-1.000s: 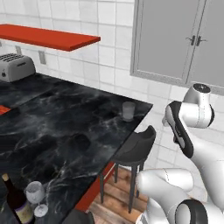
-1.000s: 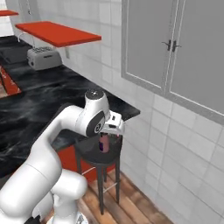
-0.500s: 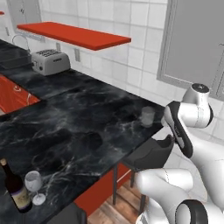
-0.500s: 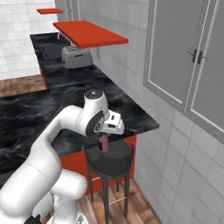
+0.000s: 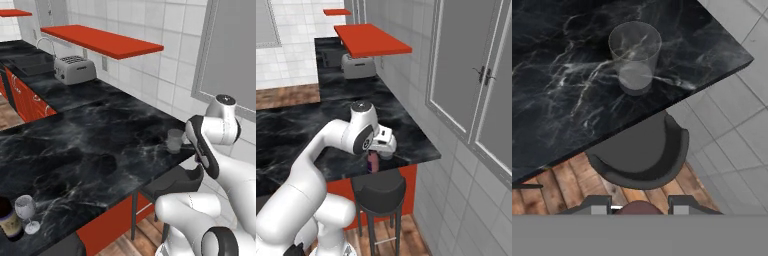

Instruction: There is a wine glass and glass cup on the dining counter. Place the wine bottle next to the wine glass and the juice bottle next to the glass cup.

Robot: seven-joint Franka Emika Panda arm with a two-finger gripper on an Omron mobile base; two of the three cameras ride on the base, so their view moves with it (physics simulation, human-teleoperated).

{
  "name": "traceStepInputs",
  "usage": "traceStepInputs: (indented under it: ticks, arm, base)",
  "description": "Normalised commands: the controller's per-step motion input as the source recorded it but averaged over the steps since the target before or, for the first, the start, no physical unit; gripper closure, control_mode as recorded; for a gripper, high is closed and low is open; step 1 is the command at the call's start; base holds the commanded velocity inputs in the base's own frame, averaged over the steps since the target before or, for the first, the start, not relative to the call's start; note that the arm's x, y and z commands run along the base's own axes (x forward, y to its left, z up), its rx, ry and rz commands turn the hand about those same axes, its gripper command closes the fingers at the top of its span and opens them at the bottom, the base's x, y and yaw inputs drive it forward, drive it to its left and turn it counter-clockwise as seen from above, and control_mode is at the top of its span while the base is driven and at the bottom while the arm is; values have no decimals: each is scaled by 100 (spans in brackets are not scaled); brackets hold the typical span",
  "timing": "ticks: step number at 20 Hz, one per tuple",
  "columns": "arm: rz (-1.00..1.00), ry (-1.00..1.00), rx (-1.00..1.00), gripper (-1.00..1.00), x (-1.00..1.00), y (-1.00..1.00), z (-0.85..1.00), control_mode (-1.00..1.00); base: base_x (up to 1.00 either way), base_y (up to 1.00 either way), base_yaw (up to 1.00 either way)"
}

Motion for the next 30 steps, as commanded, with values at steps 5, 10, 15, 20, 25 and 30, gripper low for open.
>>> traceStepInputs:
  ticks: [5,10,15,20,25,30]
  arm:
    - [0,0,0,100,0,0,0,100]
    - [0,0,0,100,0,0,0,100]
    - [0,0,0,100,0,0,0,100]
    - [0,0,0,100,0,0,0,100]
    - [-1,0,0,100,-8,11,2,-100]
    - [-9,0,-1,100,-3,40,6,-100]
  base:
    - [6,-8,5]
    - [0,0,0]
    - [0,0,0]
    - [-2,0,0]
    - [-3,1,0]
    - [0,0,0]
